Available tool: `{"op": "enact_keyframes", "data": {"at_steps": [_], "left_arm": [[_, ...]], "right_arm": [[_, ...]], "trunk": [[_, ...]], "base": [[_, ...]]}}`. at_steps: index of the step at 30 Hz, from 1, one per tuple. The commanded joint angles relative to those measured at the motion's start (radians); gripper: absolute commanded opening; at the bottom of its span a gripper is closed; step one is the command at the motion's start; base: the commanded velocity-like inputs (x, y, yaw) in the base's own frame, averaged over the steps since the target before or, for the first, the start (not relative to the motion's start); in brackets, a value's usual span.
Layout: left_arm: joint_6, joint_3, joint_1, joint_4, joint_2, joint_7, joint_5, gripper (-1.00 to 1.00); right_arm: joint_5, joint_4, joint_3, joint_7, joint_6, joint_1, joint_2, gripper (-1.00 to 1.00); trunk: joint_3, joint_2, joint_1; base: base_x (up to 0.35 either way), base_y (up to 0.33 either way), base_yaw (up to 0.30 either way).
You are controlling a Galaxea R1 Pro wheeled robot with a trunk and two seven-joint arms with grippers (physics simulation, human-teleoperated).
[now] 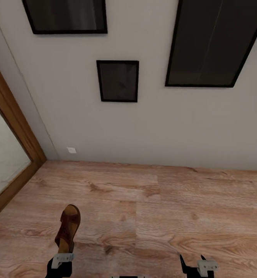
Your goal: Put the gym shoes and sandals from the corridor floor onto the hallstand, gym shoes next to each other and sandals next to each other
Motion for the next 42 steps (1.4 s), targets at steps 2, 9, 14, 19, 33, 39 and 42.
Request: {"op": "enact_keyframes", "data": {"at_steps": [2,9,14,19,33,39,42], "left_arm": [[-0.004,0.009,-0.001,0.0,0.0,-0.006,-0.009,-1.0],[-0.005,0.01,-0.001,0.0,0.0,-0.006,-0.004,-1.0],[-0.005,0.01,-0.001,0.0,0.0,-0.006,-0.004,-1.0],[-0.004,0.01,-0.001,0.0,0.0,-0.006,-0.004,-1.0],[-0.004,0.01,-0.001,0.001,0.0,-0.006,-0.004,-1.0],[-0.004,0.01,-0.001,0.001,0.0,-0.006,-0.004,-1.0],[-0.004,0.01,-0.001,0.001,0.0,-0.006,-0.004,-1.0]], "right_arm": [[0.001,0.001,-0.009,0.01,-0.003,-0.001,-0.001,1.0],[0.001,0.001,-0.009,0.01,-0.003,-0.001,-0.001,1.0],[0.0,0.001,-0.009,0.009,-0.003,-0.001,-0.001,1.0],[0.001,0.001,-0.01,0.01,-0.003,-0.001,-0.001,1.0],[0.001,0.001,-0.009,0.01,-0.003,-0.001,-0.001,1.0],[0.001,0.001,-0.008,0.01,-0.003,-0.001,-0.001,1.0],[0.0,0.0,-0.009,0.01,-0.003,-0.001,-0.001,1.0]], "trunk": [[-0.001,-0.001,0.0],[-0.001,-0.001,0.0],[0.0,-0.001,0.0],[0.002,-0.001,0.0],[0.007,-0.001,0.0],[0.01,-0.001,0.0],[0.012,-0.001,0.0]], "base": [[0.0,0.0,-0.3],[0.0,0.0,-0.3],[0.0,0.0,-0.3],[0.0,0.0,-0.3],[0.0,0.0,-0.3],[0.0,0.0,-0.3],[0.0,0.0,-0.3]]}}
